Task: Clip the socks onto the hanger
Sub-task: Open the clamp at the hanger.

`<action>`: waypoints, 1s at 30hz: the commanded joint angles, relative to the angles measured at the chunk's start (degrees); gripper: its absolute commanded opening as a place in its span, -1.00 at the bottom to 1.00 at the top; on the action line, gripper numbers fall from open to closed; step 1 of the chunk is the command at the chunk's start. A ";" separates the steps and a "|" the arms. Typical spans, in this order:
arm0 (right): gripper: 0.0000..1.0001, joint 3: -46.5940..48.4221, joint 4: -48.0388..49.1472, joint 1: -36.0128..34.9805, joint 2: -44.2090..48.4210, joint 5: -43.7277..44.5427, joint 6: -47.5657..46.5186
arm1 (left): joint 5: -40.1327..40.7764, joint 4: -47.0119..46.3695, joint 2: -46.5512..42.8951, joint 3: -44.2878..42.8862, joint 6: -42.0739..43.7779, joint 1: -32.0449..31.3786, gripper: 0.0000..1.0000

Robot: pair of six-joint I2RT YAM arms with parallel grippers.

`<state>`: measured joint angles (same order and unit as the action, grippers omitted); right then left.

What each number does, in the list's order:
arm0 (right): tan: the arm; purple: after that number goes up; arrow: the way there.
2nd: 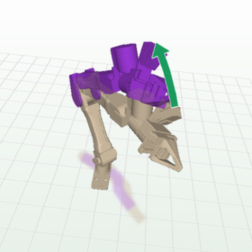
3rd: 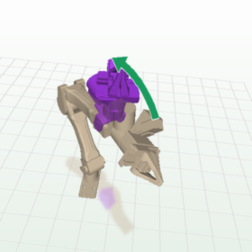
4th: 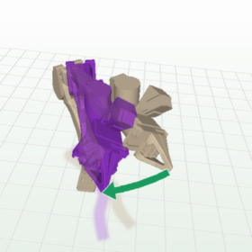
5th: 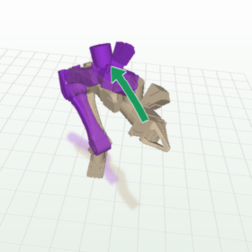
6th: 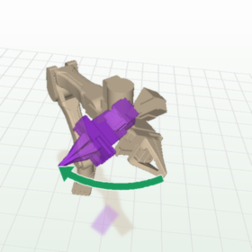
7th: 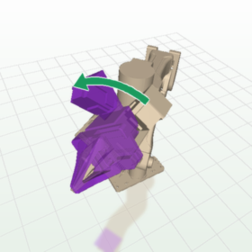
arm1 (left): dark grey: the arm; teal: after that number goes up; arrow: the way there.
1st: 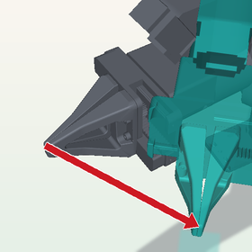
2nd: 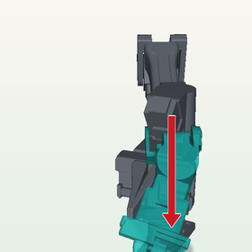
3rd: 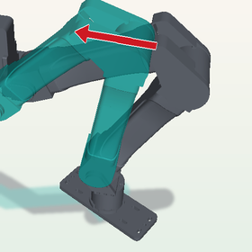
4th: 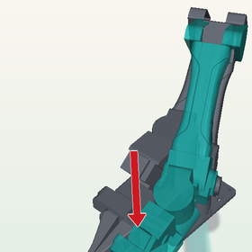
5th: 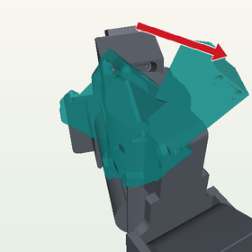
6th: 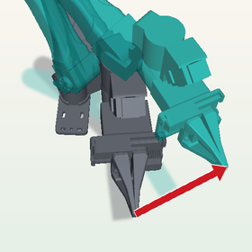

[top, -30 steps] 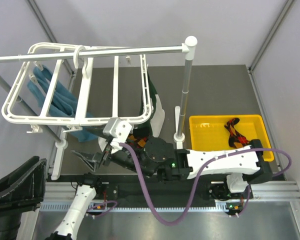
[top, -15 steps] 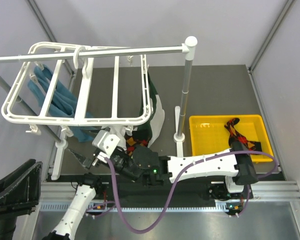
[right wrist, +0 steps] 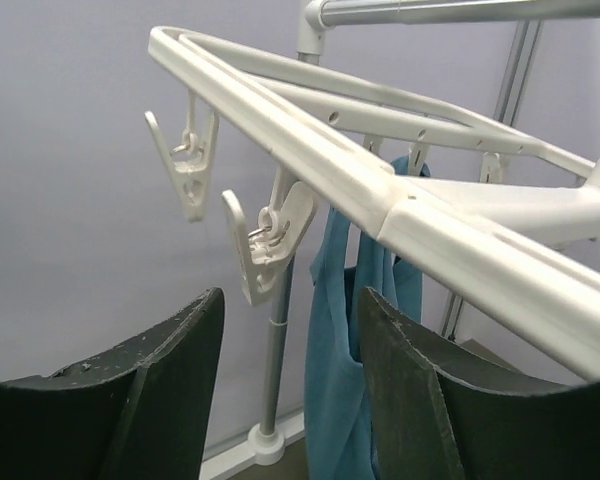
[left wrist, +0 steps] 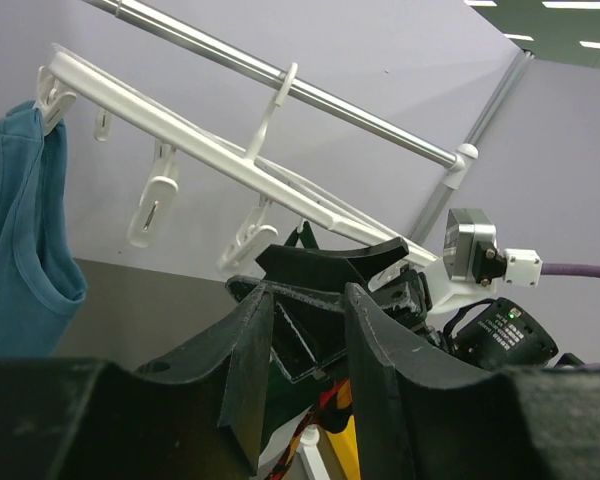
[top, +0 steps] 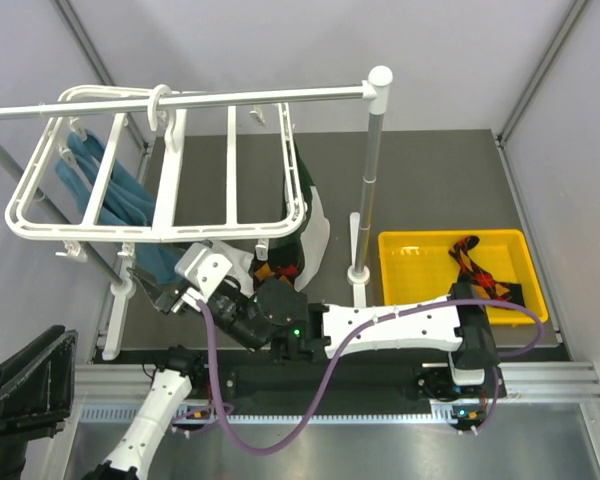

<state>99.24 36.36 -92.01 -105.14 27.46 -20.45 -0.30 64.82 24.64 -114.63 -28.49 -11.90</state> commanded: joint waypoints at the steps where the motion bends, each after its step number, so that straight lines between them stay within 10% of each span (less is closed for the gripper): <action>1: 0.10 4.46 0.64 0.95 -0.41 -0.66 0.49 | 1.61 0.84 0.05 -0.07 -0.51 -0.40 -0.21; 30: -0.89 0.69 -6.89 2.27 6.08 -5.49 9.98 | -3.82 -3.64 -0.12 7.57 -3.59 -0.40 -0.24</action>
<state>99.61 31.97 -90.30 -103.98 22.76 -13.45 -0.93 64.27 23.99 -107.81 -30.85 -12.12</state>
